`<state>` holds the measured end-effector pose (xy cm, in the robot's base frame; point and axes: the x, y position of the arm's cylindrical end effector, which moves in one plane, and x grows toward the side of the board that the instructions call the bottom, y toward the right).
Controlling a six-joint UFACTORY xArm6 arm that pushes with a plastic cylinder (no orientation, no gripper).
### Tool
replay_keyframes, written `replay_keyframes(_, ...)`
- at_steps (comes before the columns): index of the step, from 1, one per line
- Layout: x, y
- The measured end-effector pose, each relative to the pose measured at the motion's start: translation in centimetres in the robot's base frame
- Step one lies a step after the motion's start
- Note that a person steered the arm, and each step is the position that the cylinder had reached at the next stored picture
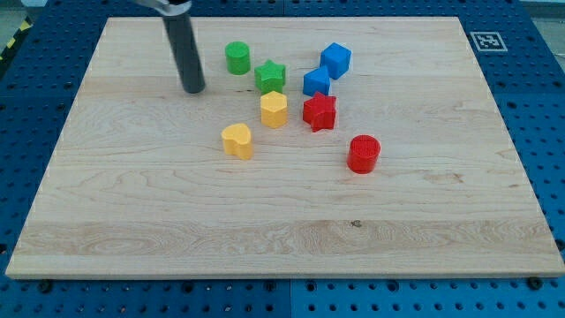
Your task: Push the red star to the red circle
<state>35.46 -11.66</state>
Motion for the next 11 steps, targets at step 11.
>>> replay_keyframes(11, 10.2, 19.6)
